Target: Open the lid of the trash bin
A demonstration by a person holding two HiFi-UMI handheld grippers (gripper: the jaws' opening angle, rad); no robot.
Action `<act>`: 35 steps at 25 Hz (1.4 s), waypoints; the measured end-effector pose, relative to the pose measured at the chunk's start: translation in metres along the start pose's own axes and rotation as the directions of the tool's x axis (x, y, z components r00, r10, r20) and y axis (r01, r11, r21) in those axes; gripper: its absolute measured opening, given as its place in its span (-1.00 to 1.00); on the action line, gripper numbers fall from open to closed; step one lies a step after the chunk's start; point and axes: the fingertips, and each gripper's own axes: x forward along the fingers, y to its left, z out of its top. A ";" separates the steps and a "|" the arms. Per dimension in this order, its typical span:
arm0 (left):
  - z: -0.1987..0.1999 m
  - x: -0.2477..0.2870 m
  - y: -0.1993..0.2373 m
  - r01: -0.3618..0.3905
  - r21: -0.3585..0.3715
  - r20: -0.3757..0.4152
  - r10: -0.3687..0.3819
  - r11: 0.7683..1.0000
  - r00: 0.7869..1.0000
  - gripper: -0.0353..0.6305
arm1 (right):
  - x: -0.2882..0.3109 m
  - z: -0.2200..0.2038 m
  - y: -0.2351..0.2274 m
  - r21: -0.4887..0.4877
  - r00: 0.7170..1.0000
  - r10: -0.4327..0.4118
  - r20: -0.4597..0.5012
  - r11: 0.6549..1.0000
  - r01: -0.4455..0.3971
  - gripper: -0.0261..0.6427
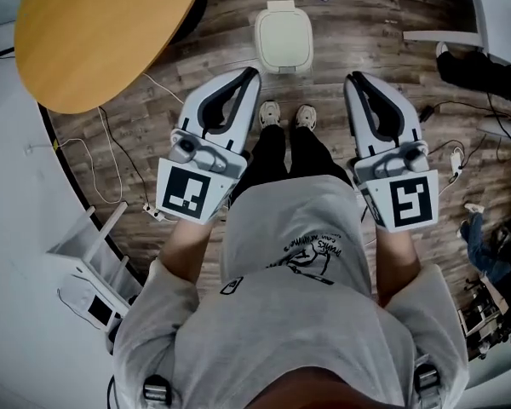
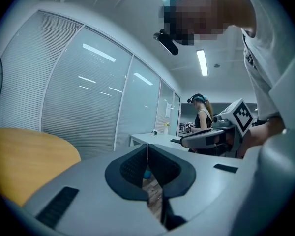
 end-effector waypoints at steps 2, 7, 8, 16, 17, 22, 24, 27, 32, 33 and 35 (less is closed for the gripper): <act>-0.011 0.002 0.003 0.002 -0.001 -0.010 -0.002 1.000 1.000 -0.83 | 0.006 -0.010 0.000 -0.007 1.000 0.007 -0.011 1.000 -0.007 -0.83; -0.045 0.010 0.008 0.013 -0.012 -0.046 -0.014 1.000 0.999 -0.83 | 0.022 -0.038 -0.003 -0.005 0.999 0.002 -0.048 1.000 -0.003 -0.83; -0.052 0.011 0.009 0.015 -0.017 -0.057 -0.016 1.000 0.998 -0.83 | 0.026 -0.044 -0.003 0.009 0.998 0.000 -0.059 1.000 0.000 -0.83; -0.104 0.020 0.015 0.016 -0.030 -0.098 -0.019 0.999 0.995 -0.83 | 0.046 -0.104 0.009 0.006 0.989 0.054 -0.140 0.999 -0.054 -0.79; -0.110 0.021 0.015 0.015 -0.029 -0.101 -0.018 0.999 0.995 -0.83 | 0.048 -0.113 0.011 0.001 0.986 0.061 -0.155 0.998 -0.062 -0.79; -0.142 0.023 0.019 0.009 -0.037 -0.116 -0.014 0.999 0.993 -0.83 | 0.059 -0.152 0.019 -0.016 0.976 0.082 -0.201 0.996 -0.087 -0.77; -0.154 0.024 0.021 0.008 -0.045 -0.121 -0.013 0.999 0.993 -0.83 | 0.063 -0.168 0.021 -0.019 0.970 0.096 -0.222 0.994 -0.103 -0.76; -0.170 0.028 0.022 0.012 -0.045 -0.127 -0.017 0.999 0.992 -0.83 | 0.071 -0.189 0.021 -0.035 0.962 0.110 -0.250 0.992 -0.122 -0.75; -0.198 0.031 0.023 0.029 -0.039 -0.147 -0.035 0.999 0.989 -0.83 | 0.083 -0.223 0.027 -0.087 0.948 0.124 -0.293 0.984 -0.156 -0.73; -0.204 0.031 0.023 0.031 -0.041 -0.153 -0.037 0.999 0.987 -0.83 | 0.086 -0.229 0.028 -0.104 0.944 0.126 -0.304 0.981 -0.164 -0.73; -0.216 0.030 0.025 0.029 -0.050 -0.163 -0.037 0.998 0.986 -0.83 | 0.091 -0.244 0.030 -0.138 0.936 0.124 -0.328 0.974 -0.178 -0.73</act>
